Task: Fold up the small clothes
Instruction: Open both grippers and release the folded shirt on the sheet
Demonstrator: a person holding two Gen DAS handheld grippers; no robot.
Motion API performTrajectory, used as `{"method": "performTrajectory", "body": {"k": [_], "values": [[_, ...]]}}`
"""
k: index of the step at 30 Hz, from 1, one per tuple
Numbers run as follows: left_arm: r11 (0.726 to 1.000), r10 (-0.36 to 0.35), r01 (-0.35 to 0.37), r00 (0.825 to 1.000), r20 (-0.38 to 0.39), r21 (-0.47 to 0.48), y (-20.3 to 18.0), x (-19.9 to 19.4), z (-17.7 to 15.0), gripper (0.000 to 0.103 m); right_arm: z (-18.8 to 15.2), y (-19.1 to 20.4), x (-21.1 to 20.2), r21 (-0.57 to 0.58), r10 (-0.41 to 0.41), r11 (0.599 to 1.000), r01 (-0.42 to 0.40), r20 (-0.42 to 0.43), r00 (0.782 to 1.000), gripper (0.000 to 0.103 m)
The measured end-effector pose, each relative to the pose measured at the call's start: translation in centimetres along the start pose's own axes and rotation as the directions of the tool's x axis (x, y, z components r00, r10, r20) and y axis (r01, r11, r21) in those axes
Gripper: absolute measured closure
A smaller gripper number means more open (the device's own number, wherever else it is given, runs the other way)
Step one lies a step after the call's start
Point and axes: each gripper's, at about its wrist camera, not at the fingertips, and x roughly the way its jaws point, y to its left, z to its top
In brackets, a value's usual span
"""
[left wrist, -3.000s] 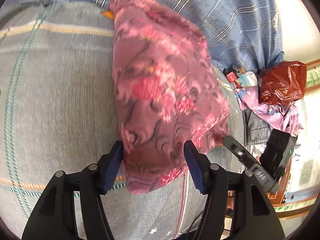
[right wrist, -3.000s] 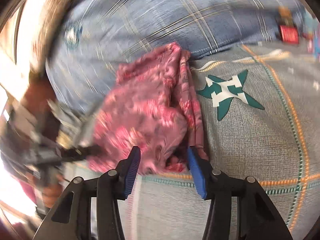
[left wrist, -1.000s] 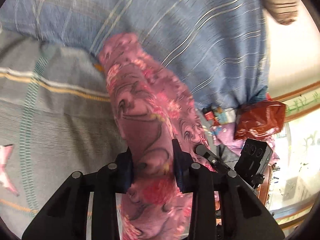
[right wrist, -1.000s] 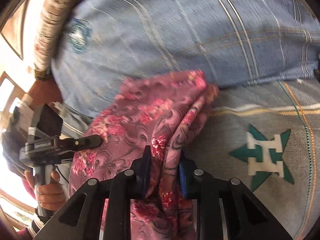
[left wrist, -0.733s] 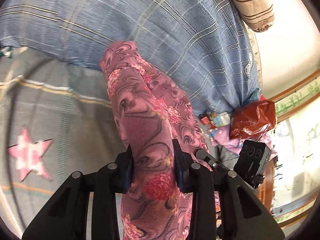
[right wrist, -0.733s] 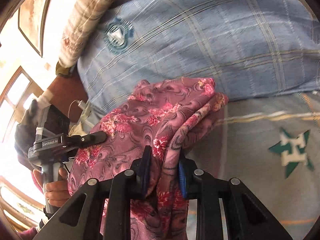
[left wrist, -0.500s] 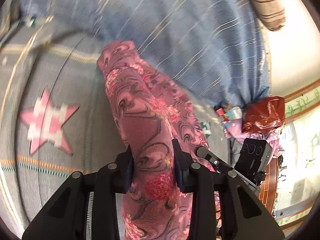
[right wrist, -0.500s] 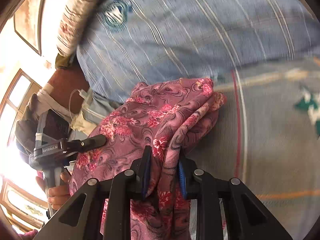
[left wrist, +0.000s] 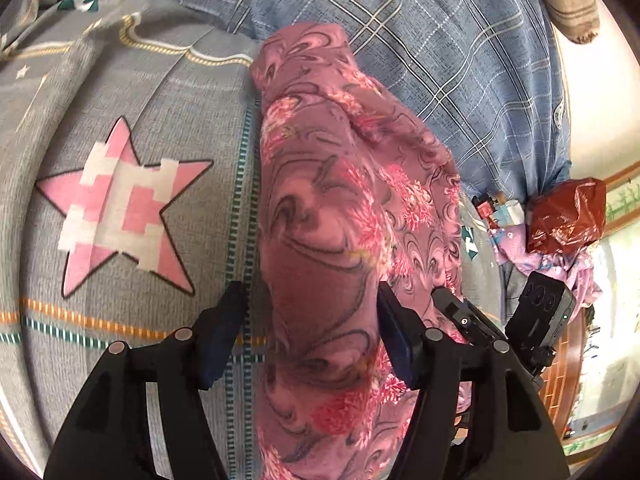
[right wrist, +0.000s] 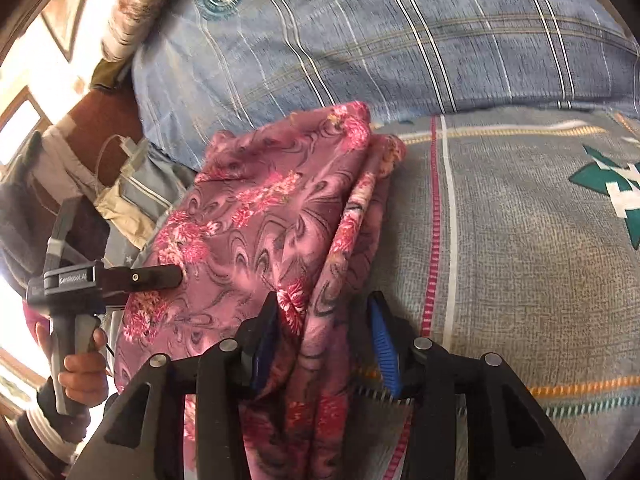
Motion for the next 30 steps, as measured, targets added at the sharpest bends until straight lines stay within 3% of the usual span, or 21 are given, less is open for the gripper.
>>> {"method": "performTrajectory", "body": {"k": [4, 8, 11, 12, 14, 16, 19, 21, 23, 24, 27, 28, 30], "values": [[0.999, 0.032, -0.032, 0.999, 0.002, 0.006, -0.8, 0.0, 0.2, 0.037, 0.1, -0.1, 0.2, 0.018, 0.005, 1.0, -0.005, 0.01, 1.0, 0.055], [0.999, 0.05, -0.05, 0.999, 0.017, -0.009, -0.7, -1.7, -0.8, 0.037, 0.6, 0.6, -0.7, 0.065, -0.05, 0.997, 0.052, -0.028, 0.998, 0.051], [0.989, 0.138, -0.141, 0.988, 0.064, 0.038, -1.4, -3.8, -1.7, 0.037, 0.6, 1.1, -2.5, 0.093, -0.098, 0.991, 0.1, -0.018, 0.995, 0.05], [0.982, 0.175, -0.179, 0.981, 0.079, 0.055, -1.7, -4.5, -2.1, 0.037, 0.6, 1.4, -3.1, 0.098, -0.121, 0.988, 0.121, -0.015, 0.993, 0.045], [0.959, 0.261, -0.27, 0.959, 0.112, 0.084, -2.3, -5.7, -2.9, 0.032, 0.3, 1.9, -4.2, 0.099, -0.176, 0.979, 0.177, -0.016, 0.984, 0.032], [0.918, 0.367, -0.382, 0.919, 0.141, 0.104, -2.9, -6.4, -4.0, 0.027, -0.3, 2.9, -5.2, 0.087, -0.264, 0.96, 0.266, -0.03, 0.964, 0.024], [0.847, 0.482, -0.512, 0.854, 0.196, 0.144, -3.6, -6.9, -5.9, 0.023, -1.8, 4.5, -5.9, 0.059, -0.412, 0.906, 0.419, -0.103, 0.905, 0.014], [0.821, 0.51, -0.546, 0.833, 0.214, 0.169, -3.8, -6.9, -7.3, 0.019, -2.8, 5.3, -5.6, 0.016, -0.459, 0.883, 0.469, -0.184, 0.869, 0.014], [0.807, 0.514, -0.557, 0.826, 0.229, 0.197, -4.1, -6.8, -8.5, 0.019, -4.3, 6.0, -5.5, -0.022, -0.489, 0.865, 0.501, -0.252, 0.835, 0.014], [0.801, 0.514, -0.56, 0.824, 0.236, 0.21, -4.1, -6.8, -9.1, 0.019, -4.8, 6.2, -5.7, -0.022, -0.495, 0.862, 0.506, -0.251, 0.832, 0.014], [0.785, 0.516, -0.569, 0.819, 0.25, 0.243, -4.6, -6.8, -9.4, 0.019, -5.3, 6.8, -7.1, 0.002, -0.454, 0.885, 0.466, -0.213, 0.865, 0.014], [0.782, 0.515, -0.571, 0.818, 0.256, 0.249, -4.7, -6.9, -9.1, 0.019, -4.9, 7.0, -7.8, 0.024, -0.416, 0.904, 0.427, -0.183, 0.891, 0.014], [0.796, 0.499, -0.556, 0.826, 0.261, 0.239, -4.9, -7.4, -8.0, 0.019, -3.9, 7.4, -8.2, 0.028, -0.37, 0.926, 0.377, -0.135, 0.919, 0.014]]}}
